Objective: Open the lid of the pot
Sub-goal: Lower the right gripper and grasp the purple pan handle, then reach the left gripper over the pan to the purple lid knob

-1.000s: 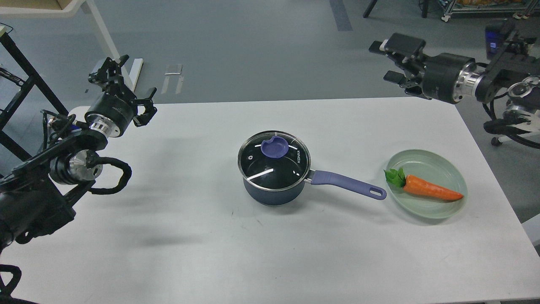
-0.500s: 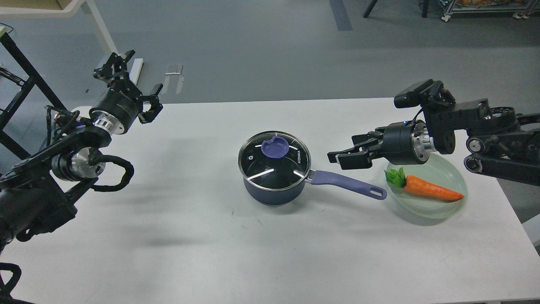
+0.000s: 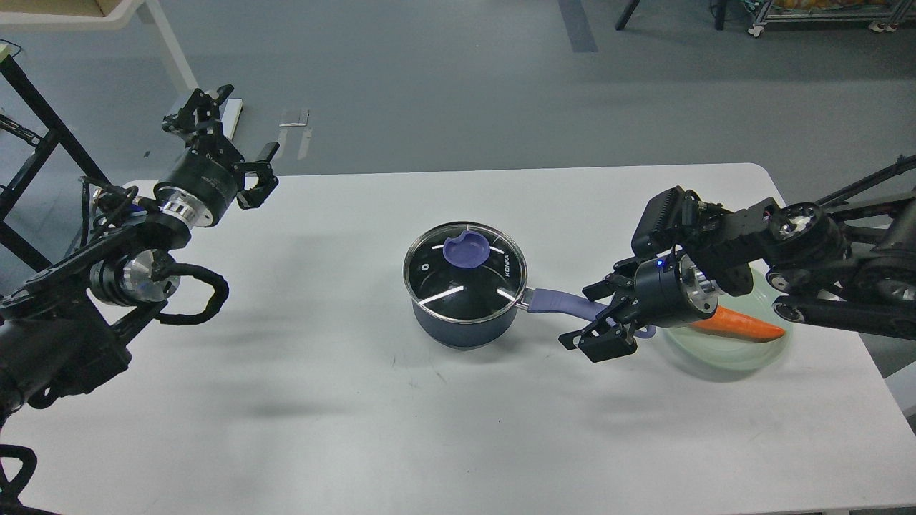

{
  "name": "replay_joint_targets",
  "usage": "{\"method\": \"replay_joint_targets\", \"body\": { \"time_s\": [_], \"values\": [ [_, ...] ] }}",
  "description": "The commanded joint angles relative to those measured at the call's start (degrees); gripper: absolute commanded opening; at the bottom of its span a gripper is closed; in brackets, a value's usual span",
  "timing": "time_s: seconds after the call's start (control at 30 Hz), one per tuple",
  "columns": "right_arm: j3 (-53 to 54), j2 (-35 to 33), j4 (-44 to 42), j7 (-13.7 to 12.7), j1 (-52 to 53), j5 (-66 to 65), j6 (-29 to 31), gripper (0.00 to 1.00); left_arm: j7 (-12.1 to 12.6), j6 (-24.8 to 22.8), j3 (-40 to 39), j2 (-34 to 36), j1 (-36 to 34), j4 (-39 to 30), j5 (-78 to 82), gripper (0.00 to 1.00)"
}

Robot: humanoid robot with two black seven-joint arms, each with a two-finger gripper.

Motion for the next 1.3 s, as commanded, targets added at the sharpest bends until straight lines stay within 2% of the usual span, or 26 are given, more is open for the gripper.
{"method": "replay_joint_targets", "body": {
  "time_s": [0.0,0.17,0.5,0.73,0.83,0.9,1.07,1.27],
  "values": [
    [0.11,0.78,-2.43,-0.03,-0.51,-0.05,0.02,0.88,0.05,0.26,0.0,0.01,-0.08,0.01,0.0,0.99],
    [0.02,0.87,-2.52,-0.03,-0.59,-0.05,-0.06,0.87,0.05,0.26,0.0,0.1,-0.08,0.01,0.0,0.99],
    [-0.85,0.79,-2.43,-0.03,-0.86,-3.21,0.11,0.58,0.14,-0.09,0.0,0.28,-0.16,0.01,0.0,0.99],
    [-1.21,0.87,-2.52,-0.03,-1.12,-3.39,0.02,0.48,0.14,-0.18,0.0,0.28,-0.95,0.01,0.7,0.99],
    [-1.21,0.87,-2.52,-0.03,-1.04,-3.39,0.02,0.36,0.14,-0.18,0.0,0.1,-1.22,-0.08,1.58,0.99],
    [-1.12,0.87,-2.52,-0.03,-0.86,-3.39,0.02,0.31,0.14,-0.09,0.0,0.1,-1.66,0.01,2.19,0.99],
    [-1.12,0.87,-2.52,-0.03,-0.68,-3.39,0.02,0.27,0.14,0.26,0.0,0.19,-3.24,-0.34,4.12,0.99],
    [-1.12,0.79,-2.52,-0.12,-1.12,-3.31,0.02,0.24,0.05,0.7,1.22,0.54,-7.1,-2.26,16.67,0.99]
  ]
}}
